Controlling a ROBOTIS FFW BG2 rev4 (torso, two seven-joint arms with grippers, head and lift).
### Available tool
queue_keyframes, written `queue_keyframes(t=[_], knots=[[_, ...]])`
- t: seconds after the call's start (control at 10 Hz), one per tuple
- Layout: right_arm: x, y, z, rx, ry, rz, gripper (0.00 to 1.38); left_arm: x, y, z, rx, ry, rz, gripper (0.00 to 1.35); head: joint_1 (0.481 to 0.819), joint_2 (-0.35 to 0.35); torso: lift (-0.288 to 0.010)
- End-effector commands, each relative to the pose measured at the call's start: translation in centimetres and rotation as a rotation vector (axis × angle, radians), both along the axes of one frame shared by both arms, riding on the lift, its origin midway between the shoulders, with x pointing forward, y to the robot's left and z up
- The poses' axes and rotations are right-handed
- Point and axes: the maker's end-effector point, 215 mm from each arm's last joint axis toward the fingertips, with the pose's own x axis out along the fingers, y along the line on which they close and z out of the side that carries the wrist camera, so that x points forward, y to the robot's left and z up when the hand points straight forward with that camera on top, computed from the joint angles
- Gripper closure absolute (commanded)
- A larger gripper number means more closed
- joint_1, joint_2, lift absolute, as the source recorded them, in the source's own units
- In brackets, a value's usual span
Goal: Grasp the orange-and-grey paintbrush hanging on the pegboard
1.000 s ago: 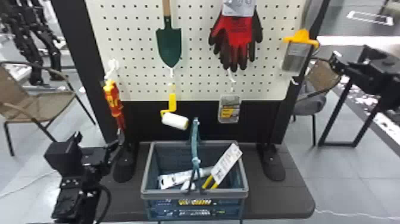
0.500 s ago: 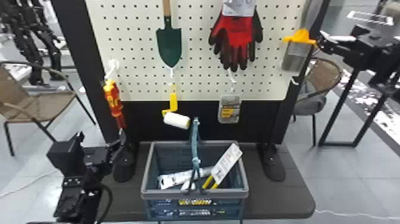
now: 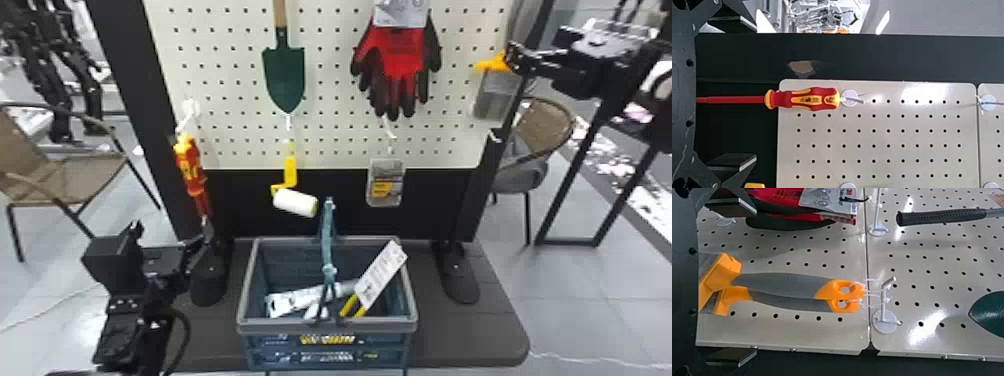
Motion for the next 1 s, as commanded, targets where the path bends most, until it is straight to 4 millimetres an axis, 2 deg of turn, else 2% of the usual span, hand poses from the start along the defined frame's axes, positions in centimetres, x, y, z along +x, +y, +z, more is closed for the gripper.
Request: queue_keyframes(t=[0.0,0.2,0.5,0.7,0.8,0.9], knots=[[0.2,1.5,0.1,0.003,0.013,0.043,0.06,0.0,-0.1,-0.1,-0.001,0.0,-0.001,0.15,0.549,0.0,-0.1],[0.3,3.2,0.3,0.013,0.02,0.091,0.09,0.1,-0.4,-0.3,0.0,0.006,-0.007,0.15,0.549,0.0,-0.1],[0.7,4.5,0.2,0.018,0.03,0.122,0.18,0.2,-0.3,-0.4,0.005,0.007,-0.01,0.15,0.549,0.0,-0.1],[1.0,4.4,0.5,-0.022,0.02,0.107,0.78,0.2,-0.4,-0.6,0.006,0.012,-0.012,0.15,0.549,0.0,-0.1],[1.1,4.3,0.4,-0.042,0.025,0.098,0.79,0.2,-0.4,-0.6,0.006,0.012,-0.012,0.15,0.549,0.0,-0.1],[1.2,4.3,0.4,-0.054,0.026,0.092,1.06,0.2,-0.2,-0.6,0.008,0.012,-0.011,0.15,0.549,0.0,-0.1]])
